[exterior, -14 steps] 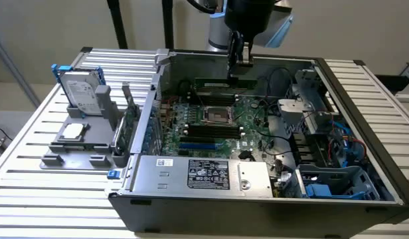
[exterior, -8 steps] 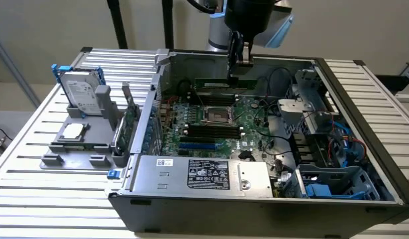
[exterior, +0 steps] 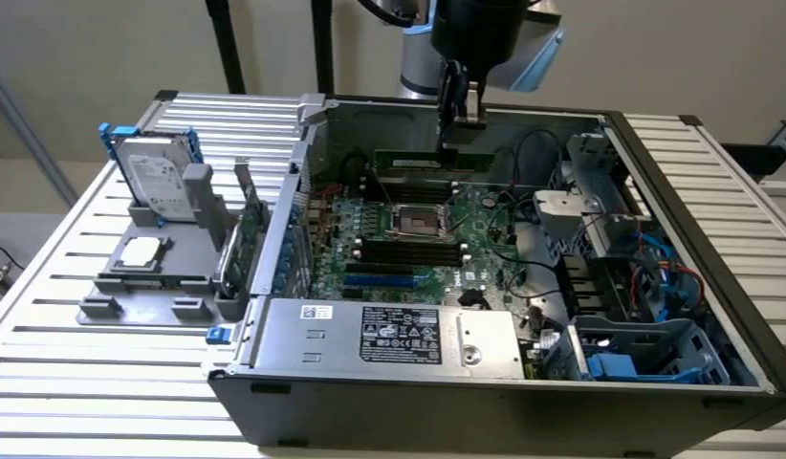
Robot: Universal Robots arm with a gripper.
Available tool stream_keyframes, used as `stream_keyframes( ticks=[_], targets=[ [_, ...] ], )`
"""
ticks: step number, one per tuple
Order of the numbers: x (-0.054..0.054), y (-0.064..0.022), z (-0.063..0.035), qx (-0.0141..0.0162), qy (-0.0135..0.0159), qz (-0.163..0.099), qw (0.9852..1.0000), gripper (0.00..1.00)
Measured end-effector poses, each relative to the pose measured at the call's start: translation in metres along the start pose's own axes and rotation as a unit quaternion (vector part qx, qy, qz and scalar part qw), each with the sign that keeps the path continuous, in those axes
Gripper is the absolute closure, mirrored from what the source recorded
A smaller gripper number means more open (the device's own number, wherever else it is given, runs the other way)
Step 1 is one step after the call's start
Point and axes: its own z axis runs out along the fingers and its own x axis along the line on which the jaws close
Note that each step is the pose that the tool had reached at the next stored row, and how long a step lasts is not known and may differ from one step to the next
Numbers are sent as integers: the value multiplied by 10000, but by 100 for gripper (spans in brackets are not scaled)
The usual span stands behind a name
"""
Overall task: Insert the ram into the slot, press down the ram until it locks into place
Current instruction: 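Insert the ram into the slot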
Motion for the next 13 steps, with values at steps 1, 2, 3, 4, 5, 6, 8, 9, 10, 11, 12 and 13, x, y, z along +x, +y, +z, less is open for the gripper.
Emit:
stream_keyframes(
  ticks=[1, 2, 3, 4, 5, 6, 8, 9, 10, 11, 12, 13],
  targets=[
    [0, 0, 9, -1, 5, 20, 10000, 87],
    [0, -1, 18, -3, 10, 46, 10000, 87],
    [0, -1, 26, -4, 17, 81, 10000, 87],
    [0, -1, 32, -5, 25, 128, 9999, 87],
    [0, -2, 40, -5, 33, 176, 9998, 87],
    [1, -2, 48, -6, 41, 227, 9997, 87],
    [1, -3, 67, -5, 49, 340, 9994, 87],
    [1, -3, 79, -5, 51, 393, 9992, 87],
    [1, -3, 92, -5, 53, 424, 9991, 87],
    [2, -3, 108, -4, 56, 443, 9990, 87],
    [2, -2, 123, -4, 59, 454, 9990, 87],
    [2, 0, 137, -4, 63, 460, 9989, 87]
  ],
)
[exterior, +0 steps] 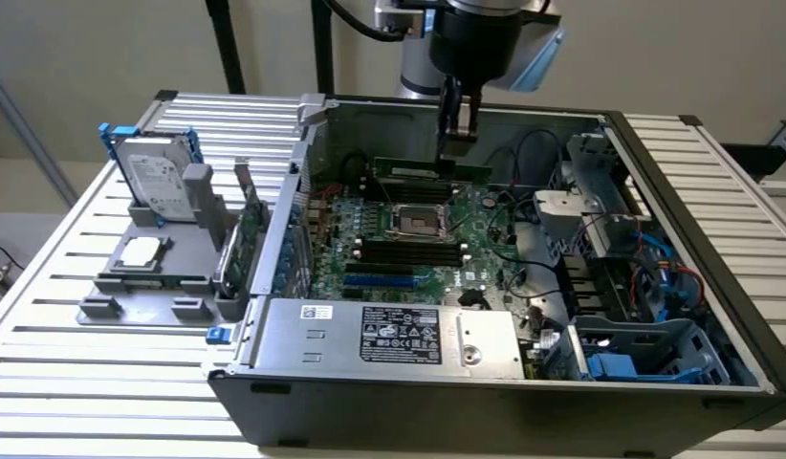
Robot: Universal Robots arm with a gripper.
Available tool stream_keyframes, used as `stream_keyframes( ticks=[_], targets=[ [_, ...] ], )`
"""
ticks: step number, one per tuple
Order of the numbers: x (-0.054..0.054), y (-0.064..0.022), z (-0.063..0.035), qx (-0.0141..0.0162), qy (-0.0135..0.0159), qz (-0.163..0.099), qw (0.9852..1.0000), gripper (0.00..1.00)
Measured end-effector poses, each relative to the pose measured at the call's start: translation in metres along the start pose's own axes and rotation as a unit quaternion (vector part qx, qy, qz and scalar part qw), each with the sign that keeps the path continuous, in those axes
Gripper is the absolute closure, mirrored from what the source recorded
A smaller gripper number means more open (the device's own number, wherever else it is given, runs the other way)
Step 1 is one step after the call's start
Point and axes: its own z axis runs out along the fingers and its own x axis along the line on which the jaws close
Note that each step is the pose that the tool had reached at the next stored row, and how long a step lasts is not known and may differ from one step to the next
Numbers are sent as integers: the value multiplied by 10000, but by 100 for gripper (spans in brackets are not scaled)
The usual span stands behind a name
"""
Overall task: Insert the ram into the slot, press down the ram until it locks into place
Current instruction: 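Insert the ram into the slot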
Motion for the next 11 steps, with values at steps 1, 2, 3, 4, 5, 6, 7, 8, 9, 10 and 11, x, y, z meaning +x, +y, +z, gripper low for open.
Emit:
stream_keyframes(
  ticks=[1, 2, 3, 4, 5, 6, 7, 8, 9, 10, 11],
  targets=[
    [1, 6, 16, -1, 3, 2, 10000, 87],
    [2, 14, 33, -1, 4, 1, 10000, 87],
    [4, 23, 51, -2, 5, 1, 10000, 87],
    [5, 33, 69, -2, 5, 1, 10000, 87],
    [7, 44, 88, -2, 4, 1, 10000, 87],
    [11, 59, 108, -2, 4, 1, 10000, 87],
    [15, 72, 127, -2, 4, 1, 10000, 87],
    [19, 83, 145, -2, 5, 1, 10000, 87],
    [23, 90, 164, -2, 4, 2, 10000, 87],
    [27, 96, 181, -2, 4, 1, 10000, 87],
    [31, 101, 200, -2, 4, 1, 10000, 87]
  ],
)
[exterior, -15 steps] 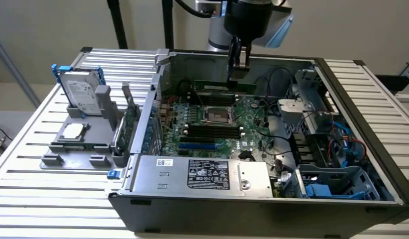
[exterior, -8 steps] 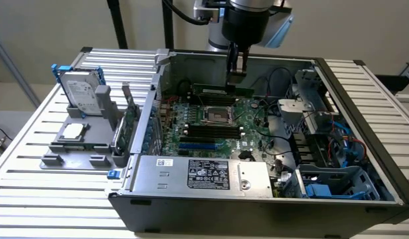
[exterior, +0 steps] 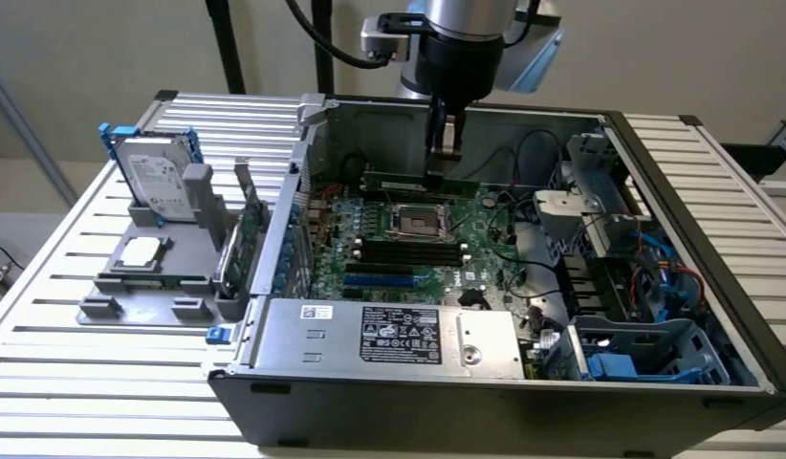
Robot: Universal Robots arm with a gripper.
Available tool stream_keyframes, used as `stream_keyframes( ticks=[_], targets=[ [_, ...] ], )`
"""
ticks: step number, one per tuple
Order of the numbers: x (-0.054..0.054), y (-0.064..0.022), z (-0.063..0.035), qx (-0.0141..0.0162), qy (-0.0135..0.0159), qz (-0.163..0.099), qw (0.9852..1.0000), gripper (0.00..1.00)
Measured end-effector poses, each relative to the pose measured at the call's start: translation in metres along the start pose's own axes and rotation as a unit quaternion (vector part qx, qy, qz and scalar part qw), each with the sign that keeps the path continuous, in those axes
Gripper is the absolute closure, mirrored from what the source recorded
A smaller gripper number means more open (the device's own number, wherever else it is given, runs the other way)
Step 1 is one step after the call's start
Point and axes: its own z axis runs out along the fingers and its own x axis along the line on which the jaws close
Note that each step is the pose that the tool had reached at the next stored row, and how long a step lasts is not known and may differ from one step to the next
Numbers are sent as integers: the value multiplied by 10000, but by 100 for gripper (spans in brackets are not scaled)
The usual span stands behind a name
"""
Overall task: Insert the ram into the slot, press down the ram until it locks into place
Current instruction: 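Insert the ram into the slot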
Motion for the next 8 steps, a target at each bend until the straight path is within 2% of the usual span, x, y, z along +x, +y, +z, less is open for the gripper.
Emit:
stream_keyframes(
  ticks=[8],
  targets=[
    [48, 15, 166, 0, 0, 0, 10000, 87]
  ],
)
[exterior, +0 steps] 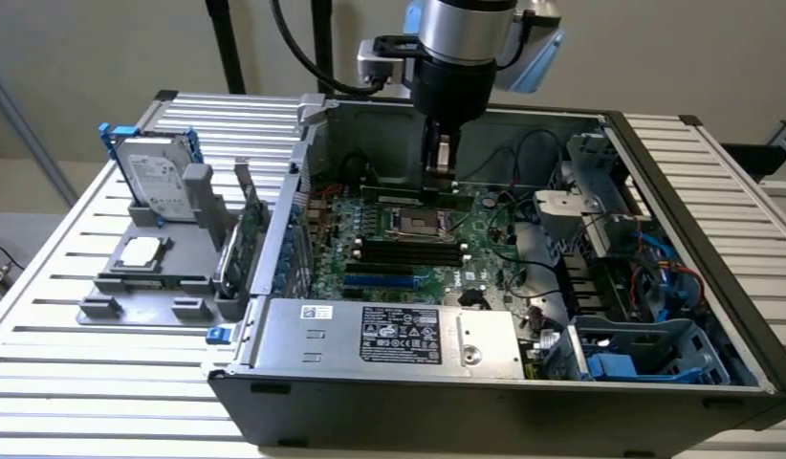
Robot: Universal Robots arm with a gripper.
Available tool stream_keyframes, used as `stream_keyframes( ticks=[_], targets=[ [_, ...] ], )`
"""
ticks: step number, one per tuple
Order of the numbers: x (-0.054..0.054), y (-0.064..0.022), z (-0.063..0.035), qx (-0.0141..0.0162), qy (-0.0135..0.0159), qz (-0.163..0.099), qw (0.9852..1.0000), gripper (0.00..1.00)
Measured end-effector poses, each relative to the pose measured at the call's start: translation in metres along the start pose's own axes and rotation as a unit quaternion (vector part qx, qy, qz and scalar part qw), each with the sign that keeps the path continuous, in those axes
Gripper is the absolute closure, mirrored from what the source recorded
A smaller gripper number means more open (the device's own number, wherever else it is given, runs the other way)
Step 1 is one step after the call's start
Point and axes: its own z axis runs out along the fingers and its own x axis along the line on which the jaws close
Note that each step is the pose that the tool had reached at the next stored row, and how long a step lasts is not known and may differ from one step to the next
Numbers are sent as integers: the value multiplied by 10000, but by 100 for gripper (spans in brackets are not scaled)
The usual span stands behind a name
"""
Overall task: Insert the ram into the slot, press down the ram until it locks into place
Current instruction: 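Insert the ram into the slot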
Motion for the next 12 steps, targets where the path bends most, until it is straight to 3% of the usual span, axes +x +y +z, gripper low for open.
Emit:
stream_keyframes(
  ticks=[12],
  targets=[
    [38, -5, 224, 0, 1, -28, 10000, 87]
  ],
)
